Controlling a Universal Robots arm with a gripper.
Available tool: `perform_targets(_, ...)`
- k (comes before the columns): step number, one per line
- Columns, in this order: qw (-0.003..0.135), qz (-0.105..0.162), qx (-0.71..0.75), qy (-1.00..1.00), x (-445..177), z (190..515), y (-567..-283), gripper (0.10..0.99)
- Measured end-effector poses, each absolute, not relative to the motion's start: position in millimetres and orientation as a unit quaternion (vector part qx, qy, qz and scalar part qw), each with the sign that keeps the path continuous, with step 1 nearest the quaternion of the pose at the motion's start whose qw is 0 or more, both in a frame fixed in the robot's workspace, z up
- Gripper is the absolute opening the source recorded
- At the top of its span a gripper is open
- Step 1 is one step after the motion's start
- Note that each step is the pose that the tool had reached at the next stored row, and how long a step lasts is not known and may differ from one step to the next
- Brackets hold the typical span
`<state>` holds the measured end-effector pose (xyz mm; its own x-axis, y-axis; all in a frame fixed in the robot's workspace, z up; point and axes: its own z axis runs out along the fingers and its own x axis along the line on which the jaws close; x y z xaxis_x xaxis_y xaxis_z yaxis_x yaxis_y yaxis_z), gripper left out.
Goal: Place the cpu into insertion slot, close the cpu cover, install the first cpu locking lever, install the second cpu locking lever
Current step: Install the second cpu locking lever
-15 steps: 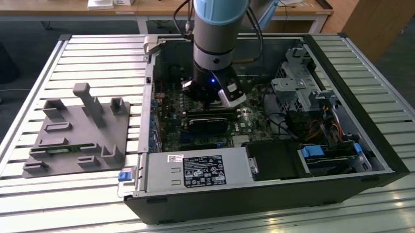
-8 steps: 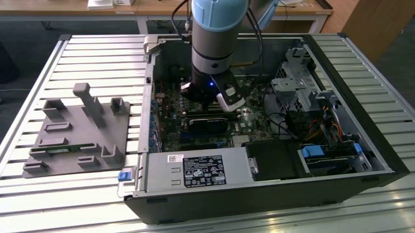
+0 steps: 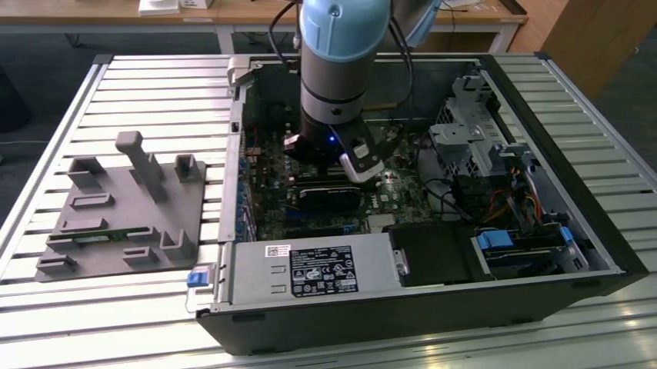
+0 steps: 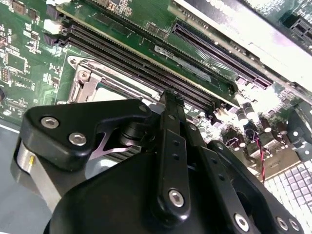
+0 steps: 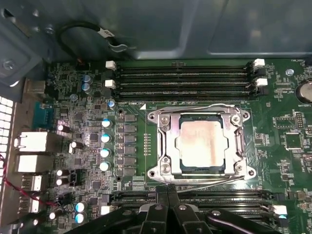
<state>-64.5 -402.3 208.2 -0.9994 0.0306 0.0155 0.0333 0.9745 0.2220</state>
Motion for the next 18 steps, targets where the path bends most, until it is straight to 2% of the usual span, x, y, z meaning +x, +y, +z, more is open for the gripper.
perform_targets(18, 0.006, -0.137, -0.016, -0.990, -69, 196, -406, 0.106)
